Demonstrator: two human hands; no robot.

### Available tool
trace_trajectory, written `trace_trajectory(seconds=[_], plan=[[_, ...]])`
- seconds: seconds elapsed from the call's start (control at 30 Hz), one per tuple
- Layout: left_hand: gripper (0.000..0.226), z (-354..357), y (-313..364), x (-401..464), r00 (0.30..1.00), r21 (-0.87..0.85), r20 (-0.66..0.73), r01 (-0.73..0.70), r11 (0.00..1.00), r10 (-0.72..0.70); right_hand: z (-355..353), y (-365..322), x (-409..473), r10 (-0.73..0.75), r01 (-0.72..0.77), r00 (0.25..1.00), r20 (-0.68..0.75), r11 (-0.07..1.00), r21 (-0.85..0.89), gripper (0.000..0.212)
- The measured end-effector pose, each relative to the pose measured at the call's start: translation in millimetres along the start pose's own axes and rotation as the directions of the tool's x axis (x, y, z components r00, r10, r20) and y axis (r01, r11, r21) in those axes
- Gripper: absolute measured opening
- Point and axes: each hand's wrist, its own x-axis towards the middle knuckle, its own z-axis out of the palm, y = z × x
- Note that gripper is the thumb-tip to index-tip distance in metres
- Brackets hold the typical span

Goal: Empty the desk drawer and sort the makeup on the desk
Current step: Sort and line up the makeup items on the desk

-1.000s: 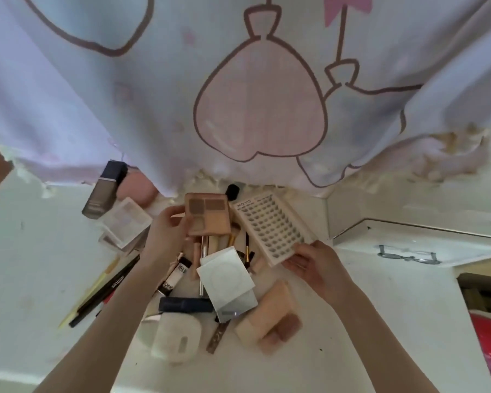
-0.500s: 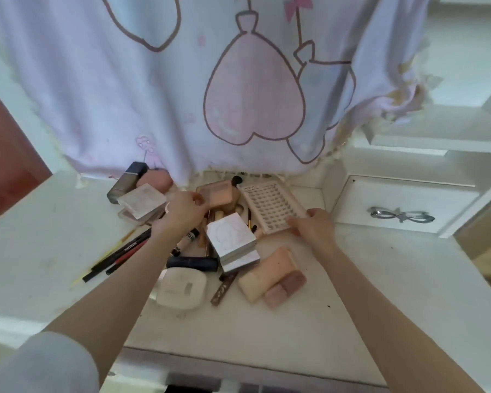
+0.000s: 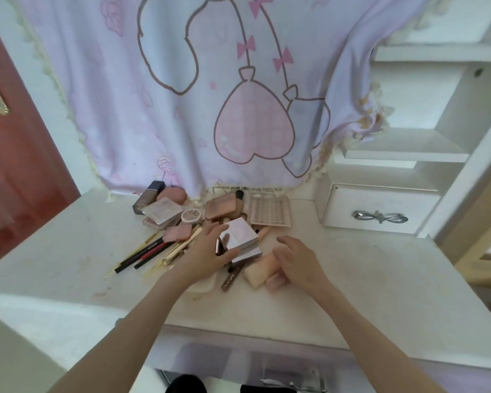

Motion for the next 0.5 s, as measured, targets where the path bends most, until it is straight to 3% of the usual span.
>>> trace_trajectory(seconds=[0.1, 0.23, 0.5], plan=[[0.052, 6, 0, 4, 1.0, 0.023, -0.024, -0.009, 1.0, 0.009, 10, 7, -11, -0.06, 0.064, 0.995, 0.084, 0.997, -0.048, 0.042], [0.04, 8, 2, 3, 0.995, 0.033, -0.094, -0.029, 0.999, 0.032, 19, 17, -18, -0.129, 0.129, 0.992, 0.015, 0.977, -0.168, 0.042], [0.052, 2, 12, -15, 0.976, -0.058, -0.174, -0.141, 0.988, 0.129, 22, 20, -18, -0.165, 0.158, 0.986, -0.016, 0.968, -0.192, 0.042]])
